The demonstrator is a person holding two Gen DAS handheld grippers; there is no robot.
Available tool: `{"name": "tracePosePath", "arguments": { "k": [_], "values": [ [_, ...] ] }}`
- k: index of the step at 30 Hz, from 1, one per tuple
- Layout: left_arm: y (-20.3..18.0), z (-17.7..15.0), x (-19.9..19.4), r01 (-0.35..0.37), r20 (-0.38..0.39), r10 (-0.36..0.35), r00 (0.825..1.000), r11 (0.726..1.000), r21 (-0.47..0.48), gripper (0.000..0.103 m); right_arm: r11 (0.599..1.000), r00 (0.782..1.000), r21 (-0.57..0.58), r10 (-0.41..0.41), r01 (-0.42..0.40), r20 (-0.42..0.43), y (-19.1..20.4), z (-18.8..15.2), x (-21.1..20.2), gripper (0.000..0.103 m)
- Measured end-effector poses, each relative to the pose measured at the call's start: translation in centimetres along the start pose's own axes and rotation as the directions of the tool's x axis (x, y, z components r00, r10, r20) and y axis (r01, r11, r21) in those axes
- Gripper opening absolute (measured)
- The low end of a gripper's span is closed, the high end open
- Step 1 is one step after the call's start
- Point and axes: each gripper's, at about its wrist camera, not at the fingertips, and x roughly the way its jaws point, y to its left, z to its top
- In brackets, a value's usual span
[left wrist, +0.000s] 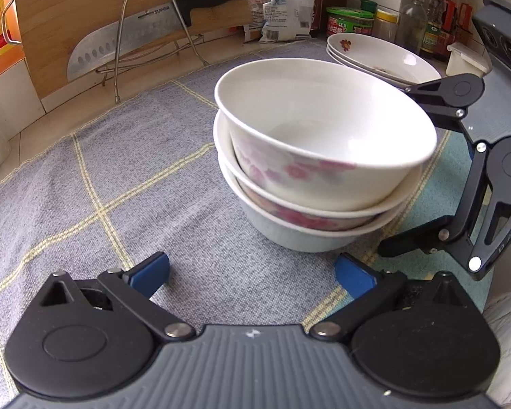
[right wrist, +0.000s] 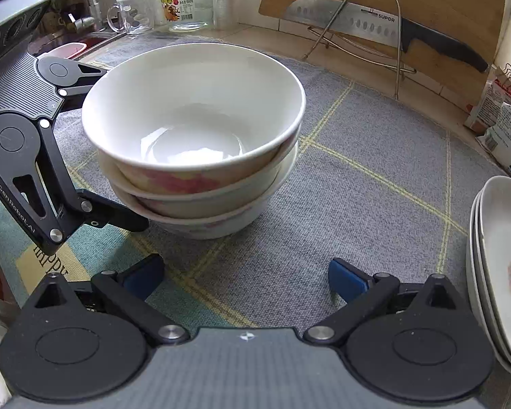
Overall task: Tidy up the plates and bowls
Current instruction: 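Bring the left and right tools to opposite sides of the three-bowl stack, then close the left tool on the bowl stack rim while the right tool grips the opposite rim, then lift the bowl stack with both tools and carry it over the plate stack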
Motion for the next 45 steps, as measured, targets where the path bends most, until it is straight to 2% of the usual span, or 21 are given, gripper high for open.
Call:
{"name": "tracePosePath", "arguments": {
  "k": [4, 10, 13, 15, 19, 23, 28, 33, 45],
  "values": [
    [-0.3, -0.2, -0.1, -0.025, 0.025, 0.026, 0.999, 0.999, -0.03, 0.103, 0.997, 0.997, -0.06, 0.046, -0.042, 0.067, -0.7, -0.9, -0.2, 0.103],
    [-0.1, -0.2, -0.1, -0.01, 0.036, 0.011, 0.999, 1.0, -0.013, 0.103, 0.993, 0.991, -0.098, 0.079, -0.069, 0.111, -1.5, -1.4, -0.3, 0.103],
    [-0.1, -0.1, -0.1, 0.007, 0.045, -0.009, 0.999, 1.0, 0.029, 0.102, 0.989, 0.989, -0.119, 0.097, -0.084, 0.108, -1.6, -1.0, -0.1, 0.103],
    [-0.3, 0.1, -0.2, 0.024, 0.055, -0.029, 0.998, 0.995, 0.096, 0.102, 0.984, 0.988, -0.144, 0.116, -0.101, 0.098, -1.7, -0.6, 0.2, 0.103],
    [-0.6, 0.4, -0.8, 0.088, 0.065, -0.107, 0.992, 0.966, 0.244, 0.1, 0.971, 0.986, -0.198, 0.153, -0.136, 0.073, -1.9, 0.6, 0.4, 0.103],
    [-0.2, 1.0, -1.0, 0.158, 0.058, -0.184, 0.981, 0.939, 0.306, 0.098, 0.955, 0.978, -0.245, 0.189, -0.164, 0.082, -2.0, 1.9, 0.0, 0.103],
    [0.2, 1.7, -1.2, 0.204, 0.042, -0.238, 0.97, 0.899, 0.388, 0.093, 0.937, 0.969, -0.274, 0.241, -0.216, 0.061, -1.8, 2.9, -0.2, 0.1],
    [0.8, 2.3, -0.9, 0.251, 0.019, -0.286, 0.958, 0.871, 0.423, 0.086, 0.929, 0.968, -0.295, 0.247, -0.224, 0.042, -1.5, 3.5, -0.3, 0.094],
    [1.6, 3.2, -0.1, 0.339, -0.016, -0.37, 0.929, 0.832, 0.44, 0.085, 0.921, 0.968, -0.309, 0.253, -0.239, 0.005, -1.3, 4.1, -0.1, 0.088]
  ]
}}
